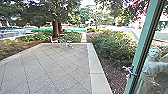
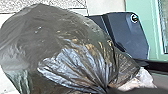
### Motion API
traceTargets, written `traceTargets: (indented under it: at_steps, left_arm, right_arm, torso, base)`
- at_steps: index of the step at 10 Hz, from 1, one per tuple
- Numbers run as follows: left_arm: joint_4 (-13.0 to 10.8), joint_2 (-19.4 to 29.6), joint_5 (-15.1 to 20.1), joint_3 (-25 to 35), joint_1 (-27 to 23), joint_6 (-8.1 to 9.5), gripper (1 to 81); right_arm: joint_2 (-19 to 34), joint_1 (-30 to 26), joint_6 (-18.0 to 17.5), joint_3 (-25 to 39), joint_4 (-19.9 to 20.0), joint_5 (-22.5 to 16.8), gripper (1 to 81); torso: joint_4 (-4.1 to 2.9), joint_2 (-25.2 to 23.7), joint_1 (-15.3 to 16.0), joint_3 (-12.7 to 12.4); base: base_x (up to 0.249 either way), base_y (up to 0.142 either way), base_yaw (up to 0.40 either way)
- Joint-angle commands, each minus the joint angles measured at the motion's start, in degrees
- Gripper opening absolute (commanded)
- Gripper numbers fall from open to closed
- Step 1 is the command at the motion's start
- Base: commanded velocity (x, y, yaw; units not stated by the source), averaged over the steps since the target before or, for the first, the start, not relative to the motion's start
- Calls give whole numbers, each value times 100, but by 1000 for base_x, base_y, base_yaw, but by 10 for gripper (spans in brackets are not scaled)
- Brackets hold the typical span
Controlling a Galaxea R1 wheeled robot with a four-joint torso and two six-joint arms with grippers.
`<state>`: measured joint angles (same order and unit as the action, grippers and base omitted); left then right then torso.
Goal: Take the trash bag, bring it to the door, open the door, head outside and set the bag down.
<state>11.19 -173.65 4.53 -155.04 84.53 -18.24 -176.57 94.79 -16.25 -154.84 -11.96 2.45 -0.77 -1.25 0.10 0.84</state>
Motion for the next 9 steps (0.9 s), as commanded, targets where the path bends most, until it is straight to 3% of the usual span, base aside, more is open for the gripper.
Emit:
traceTargets:
  at_steps: [1, 9]
  left_arm:
    - [-3, -12, 346, 17, -353, -49, 10]
    - [-3, -12, 346, 17, -353, -48, 10]
  right_arm:
    - [-153, -202, 78, 131, -87, -324, 811]
    - [-144, -184, 69, 131, -96, -281, 811]
  torso:
    - [0, 2, 0, 0]
    - [0, 11, 6, 7]
  base:
    - [132, 0, 0]
    - [132, 0, 0]
